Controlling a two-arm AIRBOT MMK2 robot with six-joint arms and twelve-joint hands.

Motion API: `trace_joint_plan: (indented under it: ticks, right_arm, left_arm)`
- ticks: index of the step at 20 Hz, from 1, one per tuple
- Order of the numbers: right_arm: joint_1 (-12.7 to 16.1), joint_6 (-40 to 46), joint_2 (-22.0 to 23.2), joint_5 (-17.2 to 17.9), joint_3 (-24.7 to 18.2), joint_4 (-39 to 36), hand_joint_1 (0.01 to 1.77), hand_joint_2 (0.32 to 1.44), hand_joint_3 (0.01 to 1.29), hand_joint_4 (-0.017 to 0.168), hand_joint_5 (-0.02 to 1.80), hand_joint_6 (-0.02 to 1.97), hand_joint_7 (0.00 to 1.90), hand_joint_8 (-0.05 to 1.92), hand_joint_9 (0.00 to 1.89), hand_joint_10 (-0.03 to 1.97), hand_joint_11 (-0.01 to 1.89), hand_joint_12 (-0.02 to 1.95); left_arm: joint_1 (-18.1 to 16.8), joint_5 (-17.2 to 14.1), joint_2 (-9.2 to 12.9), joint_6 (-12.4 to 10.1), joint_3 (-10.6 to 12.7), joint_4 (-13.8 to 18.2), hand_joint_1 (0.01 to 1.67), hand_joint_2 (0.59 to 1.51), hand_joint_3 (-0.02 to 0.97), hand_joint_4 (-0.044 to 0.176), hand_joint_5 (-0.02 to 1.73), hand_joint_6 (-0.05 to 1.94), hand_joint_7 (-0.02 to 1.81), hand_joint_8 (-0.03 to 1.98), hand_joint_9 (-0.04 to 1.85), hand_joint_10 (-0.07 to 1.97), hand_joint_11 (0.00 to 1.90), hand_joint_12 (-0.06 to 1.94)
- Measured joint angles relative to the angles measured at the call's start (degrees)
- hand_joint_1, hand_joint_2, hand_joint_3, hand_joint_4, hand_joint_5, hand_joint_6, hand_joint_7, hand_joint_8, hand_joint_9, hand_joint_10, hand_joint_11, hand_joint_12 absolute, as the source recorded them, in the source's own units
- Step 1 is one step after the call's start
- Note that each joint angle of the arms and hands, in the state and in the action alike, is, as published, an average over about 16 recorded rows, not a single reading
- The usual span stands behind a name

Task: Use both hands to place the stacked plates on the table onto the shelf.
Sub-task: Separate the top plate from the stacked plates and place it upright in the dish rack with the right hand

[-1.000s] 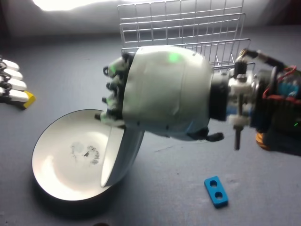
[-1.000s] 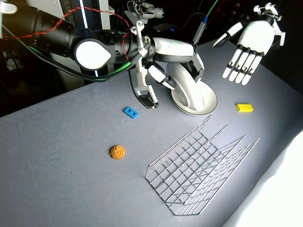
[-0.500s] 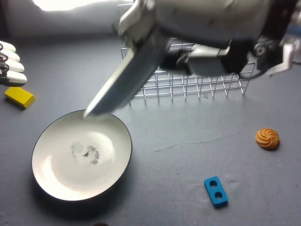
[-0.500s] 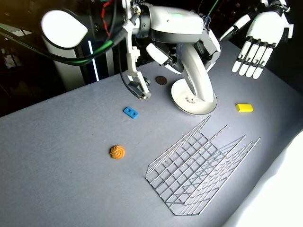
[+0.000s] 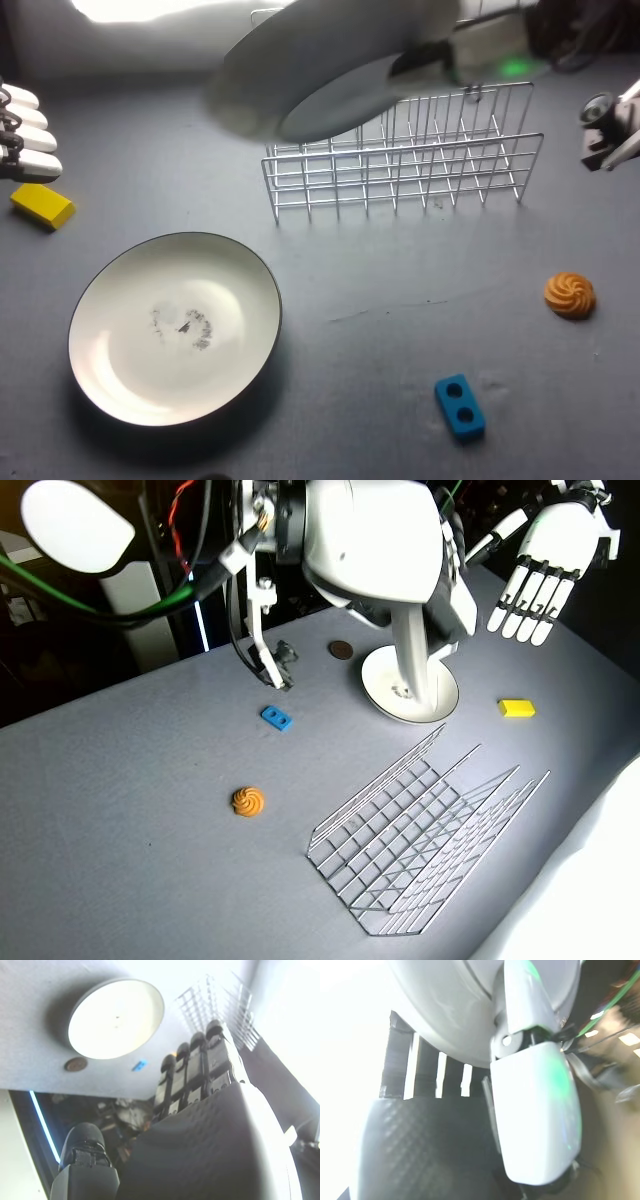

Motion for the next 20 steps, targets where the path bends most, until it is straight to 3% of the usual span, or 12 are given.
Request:
trace_joint_plan:
  ticks: [9,20]
  right_arm:
    - [3.12,1.64,0.05,-7.02,5.48,15.19,1.36,1.01,0.01,-0.002,0.84,1.04,1.0,0.89,1.0,1.16,0.74,1.16]
    - [5.28,3.96,-3.36,-10.42,12.8,19.16,1.36,1.01,0.01,-0.003,0.85,1.04,0.99,0.9,0.98,1.17,0.74,1.17]
  left_arm:
    - [-1.21,-0.47,0.02,-0.02,-0.47,0.92,0.02,1.096,0.014,0.007,0.05,0.01,0.04,0.01,0.02,0.01,0.02,0.0]
    - [-0.46,0.2,-0.29,1.35,-2.24,1.23,0.02,1.094,0.013,0.007,0.05,0.01,0.04,0.01,0.02,0.01,0.02,0.0]
